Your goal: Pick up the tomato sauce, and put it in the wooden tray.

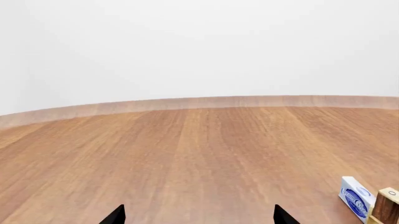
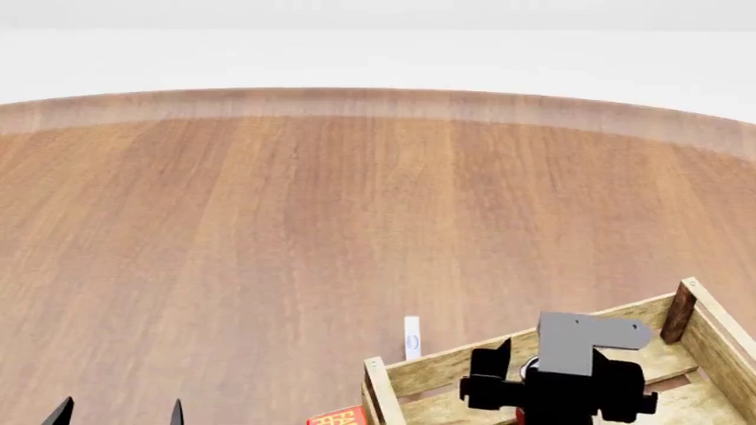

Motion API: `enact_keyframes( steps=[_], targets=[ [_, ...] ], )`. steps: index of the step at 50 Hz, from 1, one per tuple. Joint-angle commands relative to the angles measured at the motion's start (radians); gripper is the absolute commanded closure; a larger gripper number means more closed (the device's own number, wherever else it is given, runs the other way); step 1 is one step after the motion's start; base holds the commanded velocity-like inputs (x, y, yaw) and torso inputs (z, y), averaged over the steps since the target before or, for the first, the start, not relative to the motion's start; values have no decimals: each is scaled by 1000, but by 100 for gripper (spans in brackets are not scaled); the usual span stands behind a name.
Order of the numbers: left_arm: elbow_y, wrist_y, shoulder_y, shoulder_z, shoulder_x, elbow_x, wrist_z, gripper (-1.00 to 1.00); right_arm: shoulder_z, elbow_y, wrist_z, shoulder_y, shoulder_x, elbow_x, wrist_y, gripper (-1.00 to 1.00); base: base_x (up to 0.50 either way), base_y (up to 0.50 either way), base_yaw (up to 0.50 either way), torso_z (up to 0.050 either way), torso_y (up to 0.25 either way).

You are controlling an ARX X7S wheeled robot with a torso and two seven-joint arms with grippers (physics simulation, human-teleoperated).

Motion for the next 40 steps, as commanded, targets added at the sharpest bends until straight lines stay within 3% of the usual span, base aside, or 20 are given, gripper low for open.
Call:
enact_keyframes(
  steps=[1, 10, 13, 18, 23, 25, 28, 32, 40],
  targets=[
    [2, -2, 0, 2, -2, -2, -3, -100, -18, 0, -35, -26, 1, 11, -180, -100, 0, 0, 0, 0, 0],
    [5, -10, -2, 10, -4, 11, -11, -100, -31, -24, -2, -40, 11, -6, -295, -100, 0, 0, 0, 0, 1],
    [5, -45, -12, -1, -4, -48, 11, -100, -26, -266, 3, -140, 15, 0, -195, -100, 0, 0, 0, 0, 0],
    [45, -87, -18, 33, -24, -9, 10, -100, -29, -495, 4, -234, 14, 1, -102, -100, 0, 0, 0, 0, 0],
    [355, -330, -95, 58, -81, -39, -11, -100, -53, -774, 4, -351, 14, -21, 1, -100, 0, 0, 0, 0, 0],
    [381, -369, -127, 58, -74, -68, -3, -100, -54, -834, 1, -374, 15, -18, 27, -100, 0, 0, 0, 0, 0],
    [369, -386, -151, 78, -65, -36, -15, -100, -54, -909, -2, -403, 19, -11, 61, -100, 0, 0, 0, 0, 0],
    [346, -357, -138, 67, -56, -56, -6, -100, -56, -1166, 0, -506, 23, -11, 143, -100, 0, 0, 0, 0, 0],
    [330, -335, -128, 60, -54, -61, -6, -100, -91, -1606, 15, -746, 36, -48, 126, -100, 0, 0, 0, 0, 0]
  ],
)
